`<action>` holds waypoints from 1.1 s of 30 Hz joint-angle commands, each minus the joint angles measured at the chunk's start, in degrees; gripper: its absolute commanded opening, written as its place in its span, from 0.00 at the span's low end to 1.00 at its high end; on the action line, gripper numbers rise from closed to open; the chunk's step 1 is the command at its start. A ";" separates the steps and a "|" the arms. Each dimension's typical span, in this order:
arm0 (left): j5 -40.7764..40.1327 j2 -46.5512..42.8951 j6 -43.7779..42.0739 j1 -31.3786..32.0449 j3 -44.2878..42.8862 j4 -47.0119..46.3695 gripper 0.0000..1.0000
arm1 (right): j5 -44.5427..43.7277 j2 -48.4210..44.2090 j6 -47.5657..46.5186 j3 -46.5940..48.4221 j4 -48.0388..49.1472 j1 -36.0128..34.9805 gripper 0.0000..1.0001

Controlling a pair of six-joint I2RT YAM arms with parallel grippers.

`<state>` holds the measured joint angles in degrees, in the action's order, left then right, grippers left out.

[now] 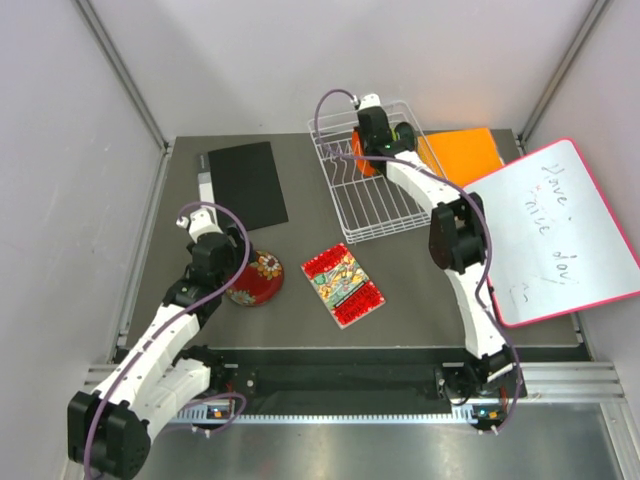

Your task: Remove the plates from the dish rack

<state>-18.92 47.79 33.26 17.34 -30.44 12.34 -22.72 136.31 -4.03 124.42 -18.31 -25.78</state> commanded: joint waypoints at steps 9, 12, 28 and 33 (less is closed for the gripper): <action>-0.33 0.55 -1.00 -0.03 -0.77 -1.88 0.77 | -19.82 -15.88 -5.81 -15.33 19.86 -4.89 0.00; 0.55 -0.15 -1.18 -0.03 -1.03 -1.79 0.77 | -19.56 -22.65 -5.72 -21.23 21.12 -4.98 0.00; 33.91 3.27 1.28 0.06 -1.47 -20.22 0.78 | 21.20 -67.48 20.36 -60.94 11.53 -5.60 0.00; 39.83 6.96 6.72 0.23 0.29 -29.63 0.78 | 32.02 -73.72 28.89 -70.96 17.85 -6.03 0.00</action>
<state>11.46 53.30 35.35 17.34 -30.44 -4.27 -4.19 65.58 14.96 58.74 -6.76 -31.03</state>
